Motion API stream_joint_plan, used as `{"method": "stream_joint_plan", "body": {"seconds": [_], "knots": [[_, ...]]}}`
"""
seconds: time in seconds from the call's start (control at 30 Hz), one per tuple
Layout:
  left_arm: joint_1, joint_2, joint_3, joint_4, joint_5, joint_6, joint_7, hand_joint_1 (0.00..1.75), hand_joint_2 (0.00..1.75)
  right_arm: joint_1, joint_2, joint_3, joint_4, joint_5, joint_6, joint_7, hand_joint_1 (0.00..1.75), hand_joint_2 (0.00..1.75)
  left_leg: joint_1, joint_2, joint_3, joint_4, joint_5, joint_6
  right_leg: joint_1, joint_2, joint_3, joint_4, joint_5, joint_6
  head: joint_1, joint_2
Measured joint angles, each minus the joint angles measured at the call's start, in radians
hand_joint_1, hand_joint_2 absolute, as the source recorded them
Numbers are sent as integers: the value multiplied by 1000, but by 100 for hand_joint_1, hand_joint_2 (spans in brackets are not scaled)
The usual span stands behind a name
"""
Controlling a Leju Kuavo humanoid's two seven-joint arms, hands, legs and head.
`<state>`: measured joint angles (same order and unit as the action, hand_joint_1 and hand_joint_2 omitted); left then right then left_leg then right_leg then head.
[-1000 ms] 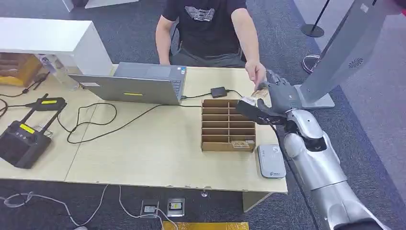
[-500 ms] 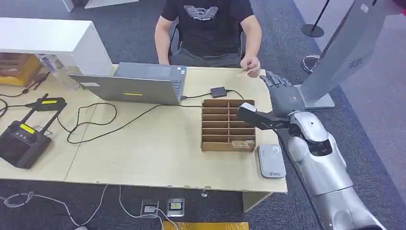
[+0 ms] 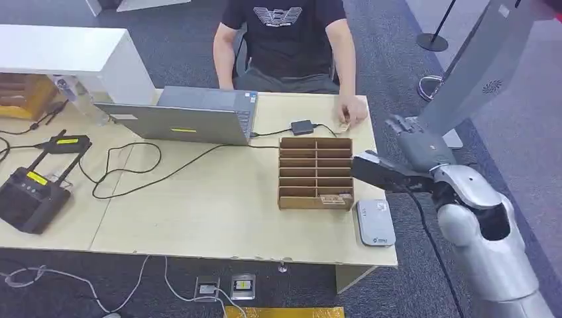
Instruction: Pass the card to the sensor for recognition and then transmit it.
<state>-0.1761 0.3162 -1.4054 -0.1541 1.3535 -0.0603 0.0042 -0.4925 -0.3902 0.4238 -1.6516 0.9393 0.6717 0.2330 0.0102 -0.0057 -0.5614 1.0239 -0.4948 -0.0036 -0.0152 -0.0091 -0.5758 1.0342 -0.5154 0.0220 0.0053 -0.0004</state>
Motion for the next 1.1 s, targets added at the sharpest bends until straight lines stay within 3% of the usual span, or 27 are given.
{"method": "stream_joint_plan", "body": {"seconds": [0.07, 0.1, 0.27, 0.43, 0.57, 0.77, 0.8, 0.93, 0.97, 1.1], "knots": [[0, 0, 0, 0, 11, 6, 9, 0, 0, 46, -31, 0, -91, -24, 27, 45, 0, 0, 0, 1, 0, 0, -1, 0, 0, 1, 0, 0, 0, 0, 0, 0], [0, 0, 0, 0, 15, 11, 12, 0, 0, 68, -44, 0, -125, -33, 29, 60, 0, 175, 0, 1, 0, 0, -1, 0, 0, 1, 0, 0, 0, 0, 0, 0], [-1, -4, 0, 0, 35, 31, 24, 0, 0, 155, -77, 4, -241, -47, -3, 102, 0, 175, 0, 2, 1, 0, -1, 0, 0, 2, 0, 0, 0, 0, 0, 0], [-1, -14, 2, 0, 55, 59, 43, 0, 0, 236, -78, 28, -282, -26, -113, 156, 0, 175, 0, 2, 0, 0, -1, 0, 0, 2, 0, 0, 0, 0, 0, 0], [-3, -21, 3, 0, 71, 86, 59, 0, 0, 274, -65, 54, -287, 69, -234, 182, 0, 175, 0, 2, 0, 0, -1, 0, 0, 2, 0, 0, 0, 0, 0, 0], [-4, -32, 5, 0, 74, 97, 64, 0, 0, 304, -44, 91, -286, 119, -287, 180, 0, 175, 0, 2, 0, -1, -1, 0, 0, 2, 0, 0, 0, 0, 0, 0], [-4, -34, 6, 0, 77, 101, 66, 0, 0, 308, -37, 99, -280, 132, -320, 163, 0, 175, 0, 2, -1, -1, -1, 0, 0, 2, 0, 0, 0, 0, 0, 0], [-8, -50, 10, 0, 84, 127, 69, 0, 0, 288, -11, 147, -137, 163, -551, -18, 0, 175, 0, 2, 0, -1, -1, 0, 0, 2, 1, 0, 0, 0, 0, 0], [-8, -53, 10, 0, 84, 131, 69, 0, 0, 279, -3, 153, -91, 171, -586, -33, 0, 175, 0, 2, 0, -1, -1, 0, 0, 1, 1, 0, 0, 0, 0, 0], [-8, -62, 11, 0, 86, 134, 72, 0, 0, 264, 24, 176, 31, 178, -616, -48, 0, 175, 0, 1, 0, -1, -1, 0, 0, 0, 1, 0, 0, 0, 0, 0]]}}
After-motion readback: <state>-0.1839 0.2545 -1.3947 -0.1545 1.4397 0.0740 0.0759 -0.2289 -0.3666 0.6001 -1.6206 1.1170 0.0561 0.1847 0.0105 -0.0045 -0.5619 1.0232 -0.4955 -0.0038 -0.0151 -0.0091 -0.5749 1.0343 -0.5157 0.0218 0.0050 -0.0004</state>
